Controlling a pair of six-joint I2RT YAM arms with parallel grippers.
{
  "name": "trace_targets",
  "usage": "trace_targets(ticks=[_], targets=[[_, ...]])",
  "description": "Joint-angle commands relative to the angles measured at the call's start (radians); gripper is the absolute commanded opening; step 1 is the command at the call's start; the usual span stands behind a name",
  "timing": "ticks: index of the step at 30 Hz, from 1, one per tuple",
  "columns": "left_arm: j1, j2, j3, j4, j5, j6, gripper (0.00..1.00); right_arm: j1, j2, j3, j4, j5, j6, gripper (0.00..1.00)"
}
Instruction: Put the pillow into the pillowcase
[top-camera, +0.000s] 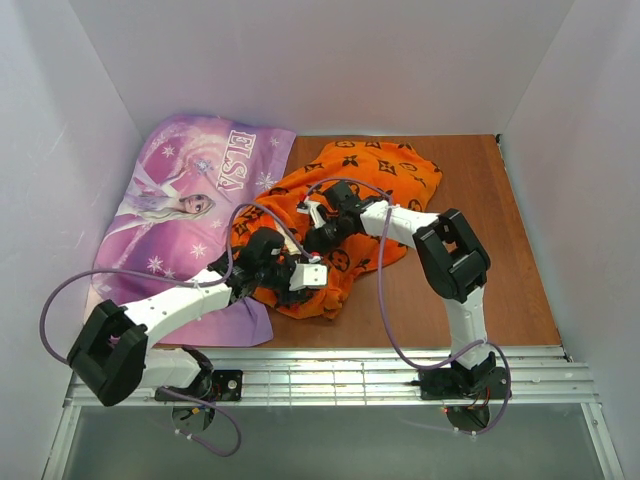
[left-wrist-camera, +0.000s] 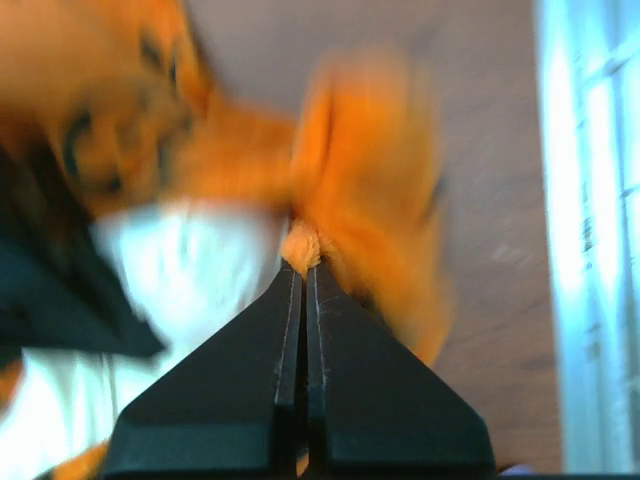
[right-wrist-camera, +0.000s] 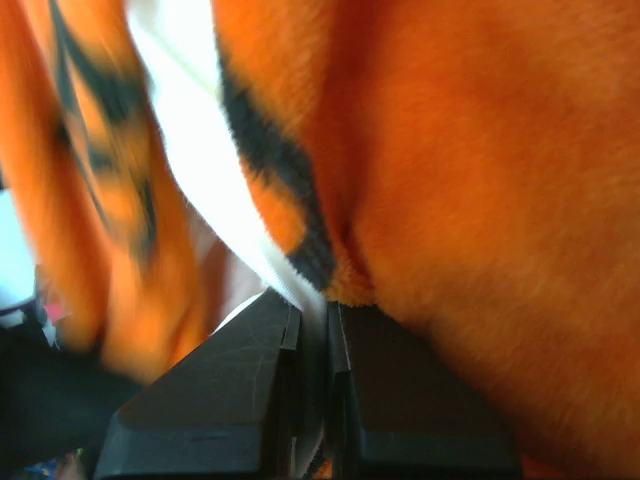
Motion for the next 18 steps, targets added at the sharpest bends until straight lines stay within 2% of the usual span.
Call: trace_targets(ticks=[1,6,9,11,15,17,18], targets=[[-0.058,-0.121,0.115,0.03,0.263,-0.08,0.0,0.033,0.115,-0.037,0.198,0.168,0.133,0.01],[-0.067,-0.175,0.144,0.118,0.228,-0.155,0.0,0.049,0.163,-0.095,0.282,0.244,0.199,0.01],[-0.067,-0.195,0.158,0.165,0.143,-0.206,0.0,0.058,0.149,-0.12,0.305,0.238,0.19,0.01],[-0.067,-0.213,0.16,0.19,0.076,-0.204,0.0,0.058,0.1,-0.167,0.302,0.198,0.142,0.01],[-0.067,-0.221,0.109,0.182,0.069,-0.167,0.0,0.064,-0.044,-0.236,0.246,0.069,0.026,0.01],[-0.067,-0.215,0.094,0.169,0.065,-0.192,0.05,0.079,-0.127,-0.212,0.137,0.043,-0.067,0.02],[-0.067,-0.21,0.092,0.17,0.033,-0.218,0.2,0.081,-0.155,-0.203,0.111,0.047,-0.085,0.14]])
